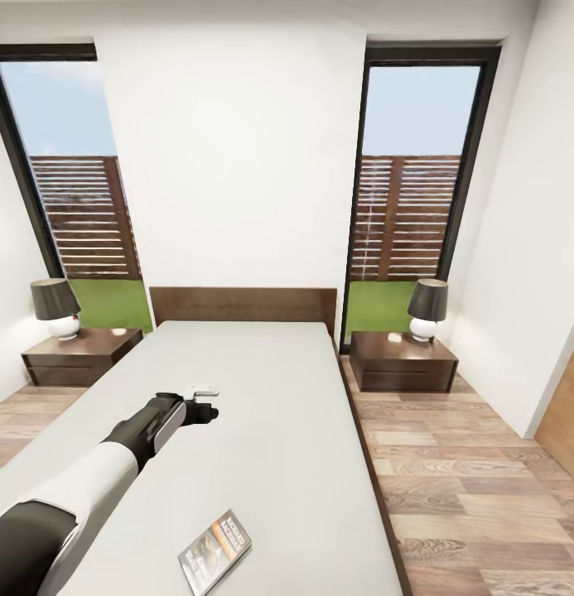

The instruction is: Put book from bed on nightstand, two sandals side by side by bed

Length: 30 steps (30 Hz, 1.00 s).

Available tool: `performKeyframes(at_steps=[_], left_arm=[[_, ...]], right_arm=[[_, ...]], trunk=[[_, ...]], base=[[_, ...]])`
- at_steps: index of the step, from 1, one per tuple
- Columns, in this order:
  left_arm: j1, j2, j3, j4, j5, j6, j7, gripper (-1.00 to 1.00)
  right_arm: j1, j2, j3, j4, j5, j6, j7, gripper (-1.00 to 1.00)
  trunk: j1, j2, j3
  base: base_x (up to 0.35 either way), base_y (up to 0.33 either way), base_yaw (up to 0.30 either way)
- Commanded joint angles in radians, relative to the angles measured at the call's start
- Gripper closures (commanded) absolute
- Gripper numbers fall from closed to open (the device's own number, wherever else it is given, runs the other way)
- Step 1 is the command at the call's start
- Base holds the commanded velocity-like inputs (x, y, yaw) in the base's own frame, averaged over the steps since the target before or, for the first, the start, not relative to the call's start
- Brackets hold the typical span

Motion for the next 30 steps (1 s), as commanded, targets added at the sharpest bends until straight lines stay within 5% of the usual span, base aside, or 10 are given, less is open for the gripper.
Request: performKeyframes(at_steps=[1,30], left_arm=[[-0.001,0.001,-0.007,-0.002,0.008,0.004,0.004,-1.00],[-0.001,0.001,-0.007,-0.002,0.008,0.001,0.004,-1.00]], right_arm=[[-0.001,0.000,0.007,0.002,-0.011,-0.006,0.005,-1.00],[-0.001,0.000,0.007,0.002,-0.011,-0.006,0.005,-1.00]], trunk=[[0.001,-0.001,-0.002],[0.001,-0.001,-0.002]], base=[[0.084,0.000,0.000],[0.020,0.000,0.000]])
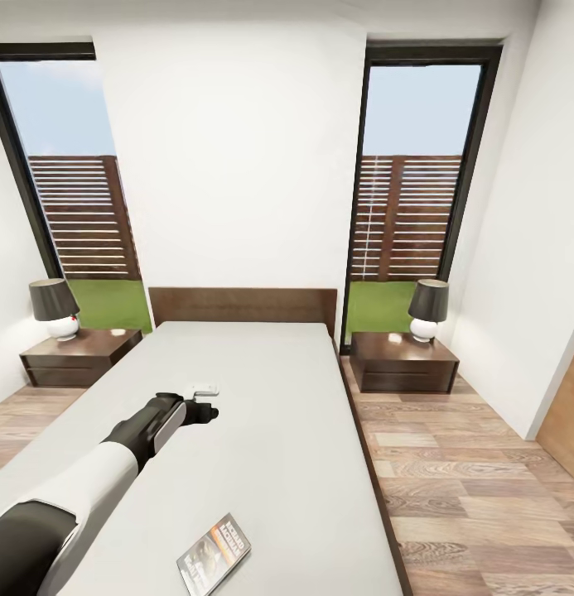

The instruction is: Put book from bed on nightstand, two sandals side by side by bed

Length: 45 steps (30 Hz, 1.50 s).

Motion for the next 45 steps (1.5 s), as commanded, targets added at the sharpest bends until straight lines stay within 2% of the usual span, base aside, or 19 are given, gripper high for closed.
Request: performKeyframes(at_steps=[1,34,45], left_arm=[[-0.001,0.001,-0.007,-0.002,0.008,0.004,0.004,-1.00],[-0.001,0.001,-0.007,-0.002,0.008,0.005,0.006,-1.00],[-0.001,0.001,-0.007,-0.001,0.008,0.005,0.006,-1.00]], right_arm=[[-0.001,0.000,0.007,0.002,-0.011,-0.006,0.005,-1.00],[-0.001,0.000,0.007,0.002,-0.011,-0.006,0.005,-1.00],[-0.001,0.001,0.008,0.002,-0.011,-0.006,0.005,-1.00]], trunk=[[0.000,-0.001,-0.002],[0.000,-0.001,-0.002],[0.043,-0.078,-0.036]], base=[[0.000,0.000,0.000],[0.000,0.000,0.000],[0.000,0.000,0.000]])
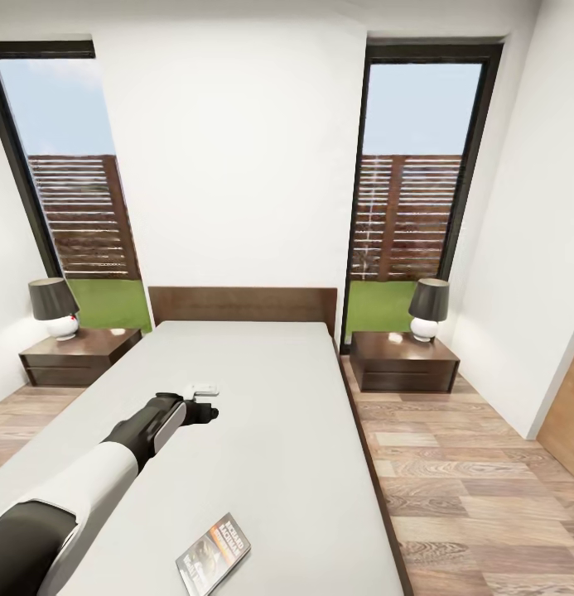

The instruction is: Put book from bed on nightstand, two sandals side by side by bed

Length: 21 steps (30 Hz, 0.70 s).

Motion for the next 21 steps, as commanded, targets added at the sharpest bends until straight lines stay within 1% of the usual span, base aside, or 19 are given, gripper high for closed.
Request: performKeyframes(at_steps=[1,21], left_arm=[[-0.001,0.001,-0.007,-0.002,0.008,0.004,0.004,-1.00],[-0.001,0.000,-0.007,0.002,0.008,0.012,0.003,-1.00]], right_arm=[[-0.001,0.000,0.008,0.002,-0.011,-0.006,0.005,-1.00],[-0.001,0.000,0.007,0.002,-0.011,-0.006,0.005,-1.00]], trunk=[[0.004,-0.009,-0.005],[0.081,-0.149,-0.067]], base=[[0.000,0.000,0.000],[0.000,0.000,0.000]])
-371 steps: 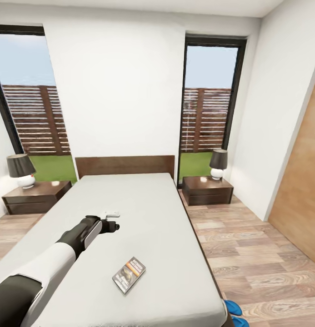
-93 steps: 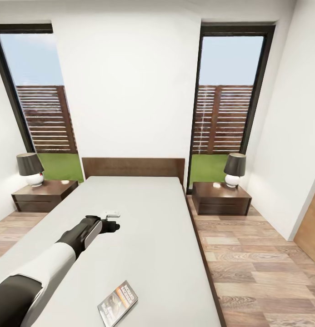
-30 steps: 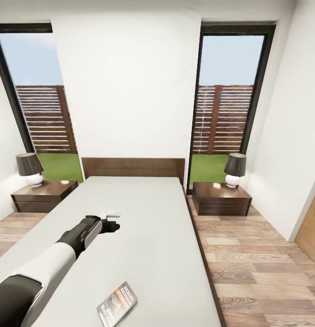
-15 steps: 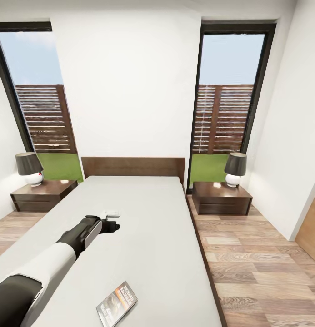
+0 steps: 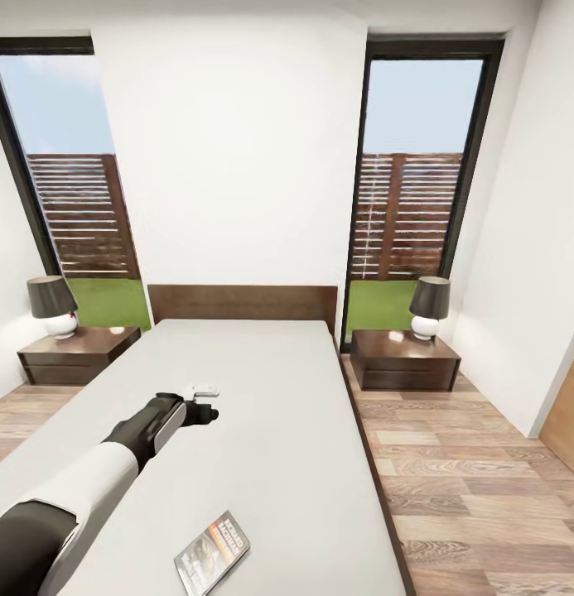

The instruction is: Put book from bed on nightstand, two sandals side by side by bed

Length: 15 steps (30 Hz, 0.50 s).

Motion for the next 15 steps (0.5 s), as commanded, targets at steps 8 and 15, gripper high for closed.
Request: performKeyframes(at_steps=[8,15], left_arm=[[-0.001,0.001,-0.007,-0.001,0.007,0.011,0.004,-1.00],[-0.001,0.001,-0.007,-0.001,0.007,0.038,0.004,-1.00]], right_arm=[[-0.001,0.000,0.007,0.002,-0.011,-0.006,0.005,-1.00],[-0.001,0.001,0.007,0.002,-0.011,-0.006,0.005,-1.00]], trunk=[[0.031,-0.057,-0.026],[0.058,-0.106,-0.048]], base=[[0.000,0.000,0.000],[0.000,0.000,0.000]])
